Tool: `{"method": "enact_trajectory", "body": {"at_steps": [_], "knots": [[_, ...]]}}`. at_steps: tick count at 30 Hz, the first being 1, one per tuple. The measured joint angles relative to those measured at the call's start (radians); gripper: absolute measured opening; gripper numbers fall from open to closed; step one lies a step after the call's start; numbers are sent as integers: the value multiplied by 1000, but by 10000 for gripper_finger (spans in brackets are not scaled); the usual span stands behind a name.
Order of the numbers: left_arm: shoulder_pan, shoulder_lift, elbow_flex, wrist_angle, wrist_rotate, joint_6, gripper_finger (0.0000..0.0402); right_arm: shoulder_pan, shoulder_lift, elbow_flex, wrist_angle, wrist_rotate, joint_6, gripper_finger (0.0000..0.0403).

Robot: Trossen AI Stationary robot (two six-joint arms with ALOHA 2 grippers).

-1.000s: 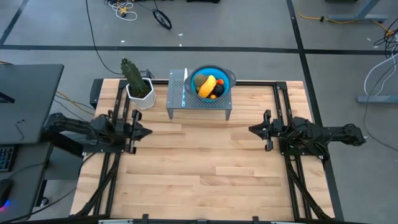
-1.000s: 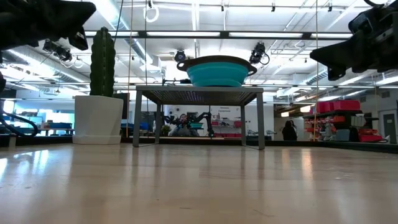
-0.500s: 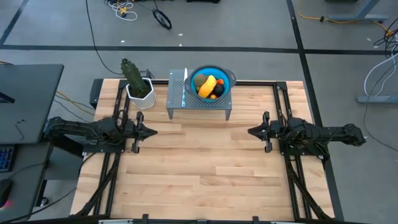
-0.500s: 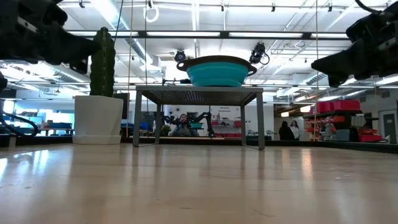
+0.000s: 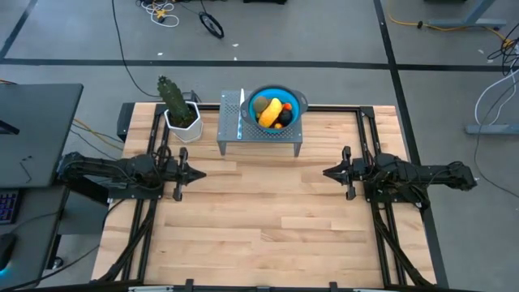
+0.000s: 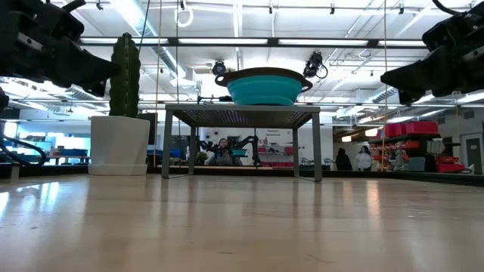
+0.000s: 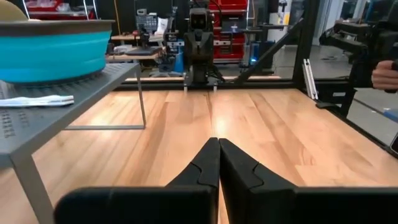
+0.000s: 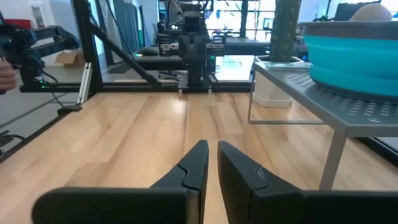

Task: Pick & Place Fruit
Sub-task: Return to Home Position

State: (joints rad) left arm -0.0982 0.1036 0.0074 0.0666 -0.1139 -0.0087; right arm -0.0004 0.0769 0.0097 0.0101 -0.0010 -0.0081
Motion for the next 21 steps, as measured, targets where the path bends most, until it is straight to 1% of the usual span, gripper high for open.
{"method": "enact_trajectory", "body": {"at_steps": [4,8,10,16,21], "knots": [[0,0,0,-16,4,-1,4,0,0,0,0,4,0,43],[0,1,0,-22,17,-25,12,0,0,0,0,7,0,43],[0,1,0,-22,17,-14,14,0,0,0,0,7,0,43],[0,1,0,-21,18,-30,11,0,0,0,0,7,0,43],[0,0,-1,27,12,0,10,0,0,0,1,7,-27,43]]}}
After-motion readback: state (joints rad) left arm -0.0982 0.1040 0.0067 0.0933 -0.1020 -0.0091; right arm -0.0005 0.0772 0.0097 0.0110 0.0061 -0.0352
